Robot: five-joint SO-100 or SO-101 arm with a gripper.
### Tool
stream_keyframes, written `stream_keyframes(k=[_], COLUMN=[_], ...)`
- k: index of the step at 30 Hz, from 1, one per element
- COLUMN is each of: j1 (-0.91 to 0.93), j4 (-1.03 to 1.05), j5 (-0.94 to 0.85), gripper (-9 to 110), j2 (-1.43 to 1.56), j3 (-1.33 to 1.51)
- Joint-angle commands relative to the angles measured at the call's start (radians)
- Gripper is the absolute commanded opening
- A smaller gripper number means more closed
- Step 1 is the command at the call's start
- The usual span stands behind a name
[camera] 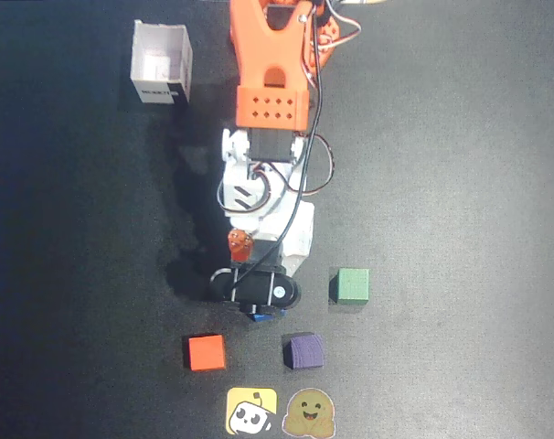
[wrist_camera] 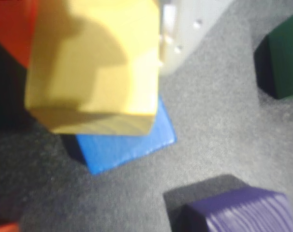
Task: Put the yellow cube on top of the blue cube.
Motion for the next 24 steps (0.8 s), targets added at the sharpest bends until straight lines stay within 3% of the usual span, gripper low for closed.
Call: stream_keyframes(k=[1,24], j1=[-0.009,-0.011], j4=[0.032,0.094], j5=[0.002,0.002], gripper=[12,12], j2=[0.015,-0.114], j3=[-0.075,-0.196])
